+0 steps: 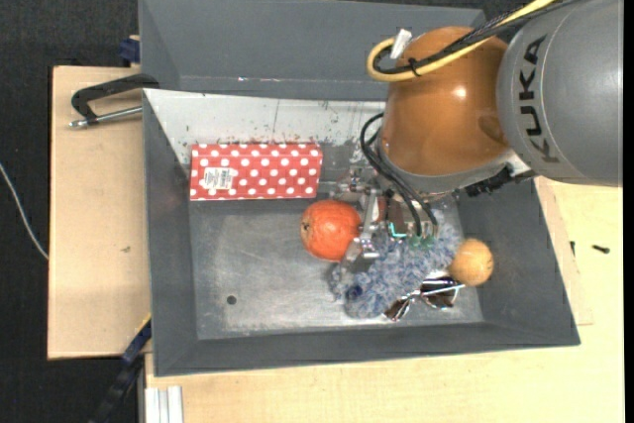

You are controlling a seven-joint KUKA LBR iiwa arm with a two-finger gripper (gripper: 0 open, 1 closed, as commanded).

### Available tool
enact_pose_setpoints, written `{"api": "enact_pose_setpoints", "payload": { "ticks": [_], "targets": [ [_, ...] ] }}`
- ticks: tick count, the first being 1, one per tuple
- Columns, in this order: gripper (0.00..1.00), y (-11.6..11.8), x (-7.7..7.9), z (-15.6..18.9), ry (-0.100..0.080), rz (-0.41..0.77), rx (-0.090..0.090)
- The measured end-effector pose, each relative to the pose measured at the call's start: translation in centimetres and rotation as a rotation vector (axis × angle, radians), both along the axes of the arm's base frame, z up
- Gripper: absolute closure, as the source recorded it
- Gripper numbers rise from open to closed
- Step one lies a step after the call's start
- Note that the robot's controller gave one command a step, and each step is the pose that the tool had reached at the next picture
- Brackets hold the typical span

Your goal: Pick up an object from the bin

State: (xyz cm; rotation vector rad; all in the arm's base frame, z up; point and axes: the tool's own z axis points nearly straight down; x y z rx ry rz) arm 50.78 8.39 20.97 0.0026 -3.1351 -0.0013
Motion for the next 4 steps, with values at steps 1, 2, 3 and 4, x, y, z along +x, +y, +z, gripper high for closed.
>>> {"api": "enact_pose_setpoints", "payload": {
  "ticks": [1, 2, 3, 4],
  "targets": [
    [0.0, -0.1, 0.1, 0.4, -0.007, -0.001, 0.0],
    [0.0, -0.9, 2.1, -3.9, -0.016, 0.01, 0.002],
    [1.0, -7.3, 6.0, -13.4, -0.012, 0.126, 0.0],
    [1.0, -7.3, 6.0, -13.4, -0.012, 0.126, 0.0]
  ]
}}
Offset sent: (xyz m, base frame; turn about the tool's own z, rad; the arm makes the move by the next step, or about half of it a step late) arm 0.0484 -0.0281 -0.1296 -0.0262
